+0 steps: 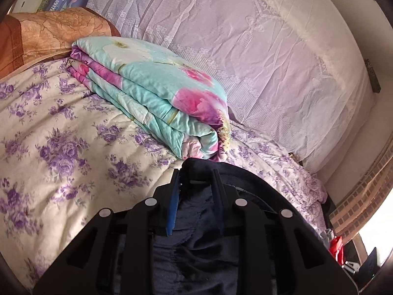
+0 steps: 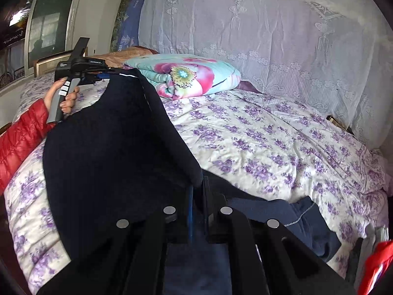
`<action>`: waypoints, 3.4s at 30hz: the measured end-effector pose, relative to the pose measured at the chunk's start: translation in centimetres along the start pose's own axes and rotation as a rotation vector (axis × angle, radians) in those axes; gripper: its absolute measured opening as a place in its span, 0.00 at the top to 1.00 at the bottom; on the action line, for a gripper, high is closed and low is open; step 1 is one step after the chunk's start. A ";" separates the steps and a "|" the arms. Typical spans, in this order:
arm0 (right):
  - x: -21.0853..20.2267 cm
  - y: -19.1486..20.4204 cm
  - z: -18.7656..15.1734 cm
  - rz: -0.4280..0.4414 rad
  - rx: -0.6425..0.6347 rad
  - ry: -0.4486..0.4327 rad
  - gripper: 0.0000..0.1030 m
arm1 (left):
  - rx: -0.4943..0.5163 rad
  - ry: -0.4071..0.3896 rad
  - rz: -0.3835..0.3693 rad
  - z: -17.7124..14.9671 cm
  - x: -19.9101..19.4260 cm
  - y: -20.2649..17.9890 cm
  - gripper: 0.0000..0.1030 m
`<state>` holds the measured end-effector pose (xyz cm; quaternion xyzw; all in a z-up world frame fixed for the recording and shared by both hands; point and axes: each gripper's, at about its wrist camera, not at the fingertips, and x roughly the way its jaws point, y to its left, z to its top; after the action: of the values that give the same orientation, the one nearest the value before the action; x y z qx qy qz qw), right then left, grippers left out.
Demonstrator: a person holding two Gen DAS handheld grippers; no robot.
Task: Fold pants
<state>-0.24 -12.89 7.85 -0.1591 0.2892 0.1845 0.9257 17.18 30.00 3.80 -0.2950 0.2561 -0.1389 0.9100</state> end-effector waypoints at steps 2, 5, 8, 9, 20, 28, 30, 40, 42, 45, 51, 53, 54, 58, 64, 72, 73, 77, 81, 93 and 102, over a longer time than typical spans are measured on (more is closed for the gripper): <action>-1.7 1.6 -1.7 0.026 0.009 0.002 0.94 | -0.029 -0.011 -0.021 -0.9 -1.6 0.1 0.73; -2.4 3.7 -4.5 0.023 -0.021 0.031 0.94 | -0.086 -0.013 0.036 -2.9 -3.9 0.9 0.45; -1.9 4.3 -6.6 0.040 -0.019 0.056 0.94 | -0.134 -0.010 0.041 -5.9 -6.6 1.5 0.33; -1.8 4.4 -7.0 0.047 -0.009 0.057 0.94 | -0.140 -0.007 0.041 -6.9 -7.4 1.5 0.33; -1.1 4.1 -8.8 0.088 0.028 0.046 0.94 | -0.313 0.050 -0.005 -10.4 -8.4 2.2 0.33; -0.7 3.9 -8.9 0.098 0.046 0.063 0.94 | -0.260 0.015 0.056 -9.6 -9.5 0.1 0.33; -0.5 3.8 -8.9 0.105 0.053 0.070 0.94 | -0.270 0.026 0.062 -9.5 -9.3 0.3 0.33; -0.2 3.7 -9.0 0.117 0.066 0.087 0.93 | -0.369 0.029 0.014 -9.9 -10.1 0.5 0.21; -0.2 3.5 -9.0 0.125 0.076 0.090 0.93 | -0.360 0.045 0.057 -10.0 -9.4 0.6 0.21; -0.1 3.4 -9.0 0.128 0.080 0.092 0.93 | -0.398 0.057 0.070 -10.6 -8.7 1.4 0.21; 0.4 3.1 -9.0 0.146 0.097 0.114 0.93 | -0.350 0.087 0.134 -10.8 -8.0 1.7 0.49; 0.2 2.9 -9.0 0.152 0.104 0.105 0.94 | -0.309 0.107 0.164 -10.6 -7.9 1.4 0.80; 0.0 2.9 -9.0 0.151 0.105 0.096 0.94 | -0.305 0.114 0.151 -10.5 -8.0 1.3 0.81; -2.2 3.0 -8.4 0.132 0.100 0.034 0.94 | -0.254 0.097 0.125 -9.7 -10.0 -0.3 0.85; -6.7 3.7 -8.6 0.141 0.065 0.022 0.94 | -0.146 0.128 0.107 -9.6 -13.4 -2.0 0.85; -4.7 6.8 -11.7 0.117 0.001 0.131 0.93 | -0.223 0.259 0.163 -13.9 -11.7 3.1 0.84; -4.8 6.5 -11.7 0.128 0.020 0.132 0.93 | -0.236 0.248 0.171 -13.8 -12.4 3.0 0.81; -4.2 6.4 -12.3 0.143 0.035 0.142 0.93 | -0.155 0.115 0.314 -12.8 -16.9 0.5 0.66; -4.0 6.3 -12.4 0.161 0.046 0.152 0.91 | -0.048 0.109 0.226 -12.0 -16.7 -4.0 0.53; -6.7 2.2 -6.3 0.333 0.158 0.057 0.85 | 0.074 0.201 0.096 -16.2 -7.8 -5.5 0.16; -4.1 3.4 -3.4 0.337 0.159 0.129 0.47 | 0.077 0.202 0.062 -16.4 -7.1 -6.0 0.05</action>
<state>-6.43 -12.29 6.99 -0.0463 0.3843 0.3028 0.8709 1.72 20.53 -1.23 -0.2362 0.3501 -0.1494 0.8940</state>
